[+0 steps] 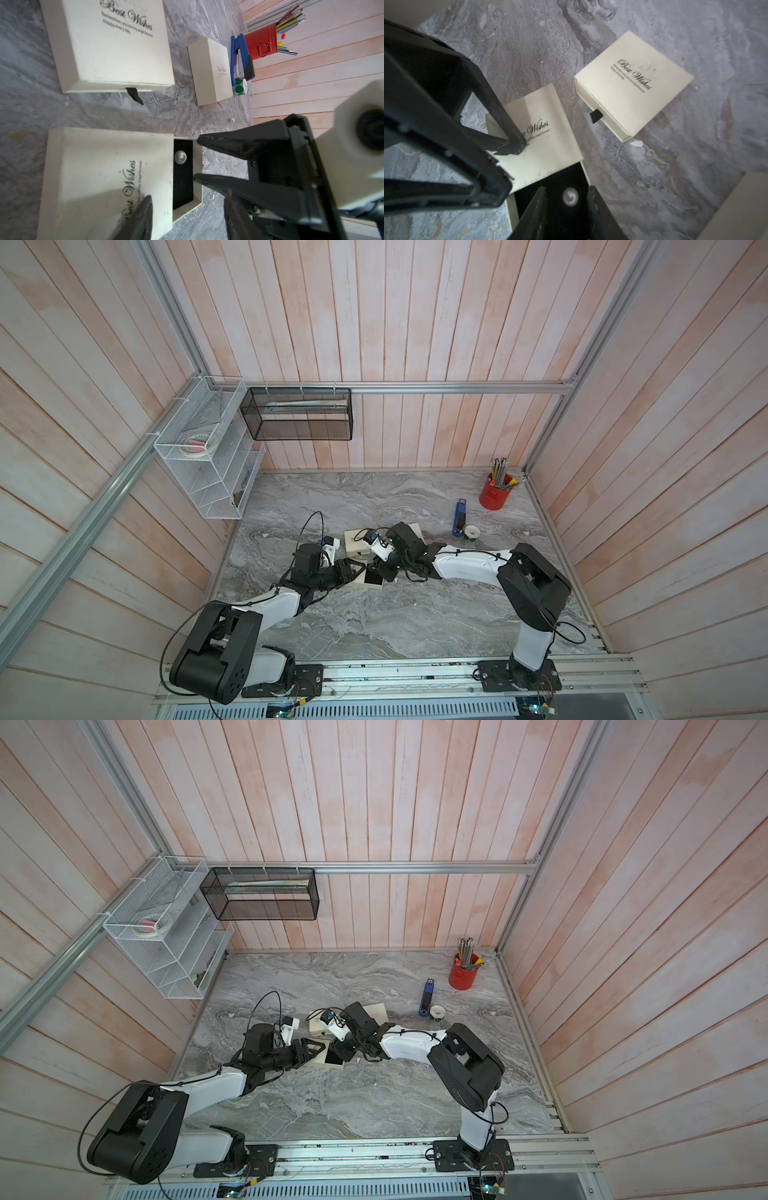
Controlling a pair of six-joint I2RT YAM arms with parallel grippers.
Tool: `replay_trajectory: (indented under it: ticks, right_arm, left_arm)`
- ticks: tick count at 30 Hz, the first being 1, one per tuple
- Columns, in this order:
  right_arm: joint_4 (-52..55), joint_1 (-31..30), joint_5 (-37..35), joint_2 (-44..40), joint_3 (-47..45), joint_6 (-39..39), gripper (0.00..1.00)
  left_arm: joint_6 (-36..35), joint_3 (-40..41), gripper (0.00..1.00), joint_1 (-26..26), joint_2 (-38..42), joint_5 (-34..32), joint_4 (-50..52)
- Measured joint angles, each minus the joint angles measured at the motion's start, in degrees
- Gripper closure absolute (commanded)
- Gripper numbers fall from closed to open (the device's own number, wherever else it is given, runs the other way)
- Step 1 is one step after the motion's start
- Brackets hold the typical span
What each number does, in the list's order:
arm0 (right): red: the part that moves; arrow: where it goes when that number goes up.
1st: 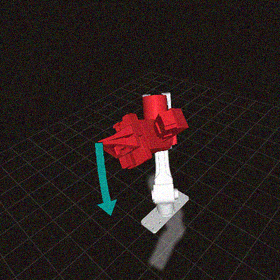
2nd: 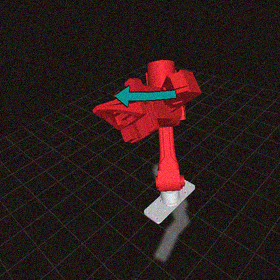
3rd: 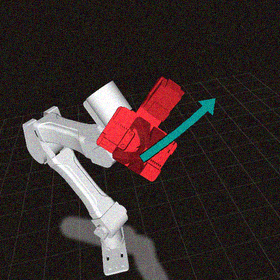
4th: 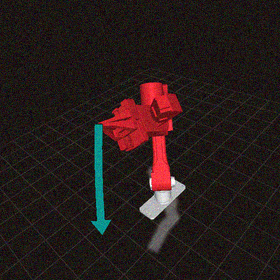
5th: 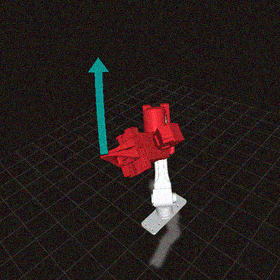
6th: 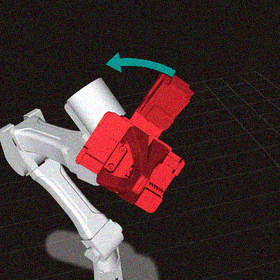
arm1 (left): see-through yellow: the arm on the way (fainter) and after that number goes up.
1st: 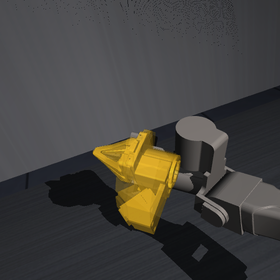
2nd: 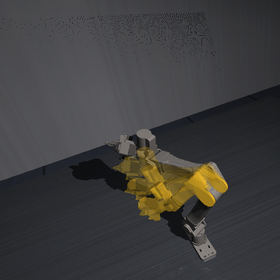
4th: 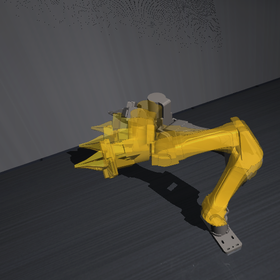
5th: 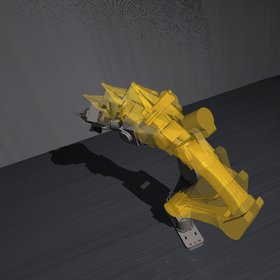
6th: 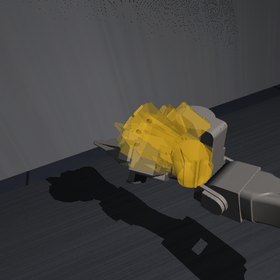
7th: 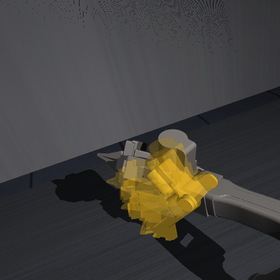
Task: Place the earrings into the drawer-style jewelry box
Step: Insert the earring into the inner lining, then move the earring at the center of the board.
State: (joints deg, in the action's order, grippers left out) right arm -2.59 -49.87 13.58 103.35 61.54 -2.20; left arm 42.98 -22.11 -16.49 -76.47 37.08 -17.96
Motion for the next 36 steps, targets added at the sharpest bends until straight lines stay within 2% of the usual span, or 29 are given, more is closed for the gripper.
replay_trajectory:
  ticks: [4, 6, 11, 17, 22, 28, 36]
  right_arm:
    - [-2.6, 1.4, -0.7, -5.9, -3.3, 4.0, 0.66]
    - [-3.0, 2.5, -0.9, -8.0, -4.5, 6.6, 0.70]
    - [-3.6, 7.8, -0.6, -13.5, -9.4, 15.9, 0.77]
    - [1.1, 13.2, -4.2, -23.2, -15.2, 27.0, 0.80]
    - [8.2, 16.7, -6.4, -29.1, -15.9, 30.6, 0.82]
    - [18.0, 25.9, -5.8, -30.2, -15.8, 32.0, 0.82]
    - [30.0, 30.4, -2.3, -21.4, -10.3, 27.2, 0.77]
  left_arm:
    - [-0.7, -1.2, 0.41, 0.0, 1.4, 0.0, 1.9]
    - [-1.1, -2.1, 0.41, 0.0, 2.0, 0.0, 2.8]
    - [-2.3, -5.6, 0.40, -1.0, 2.9, -1.0, 5.6]
    - [-3.8, -11.6, 0.40, -8.0, 2.1, -3.5, 9.5]
    - [-4.0, -16.8, 0.39, -13.4, -3.5, -4.9, 9.8]
    - [-4.3, -25.0, 0.39, -19.9, -13.5, -6.5, 9.7]
    - [-4.9, -35.1, 0.36, -25.9, -24.2, -7.2, 8.6]
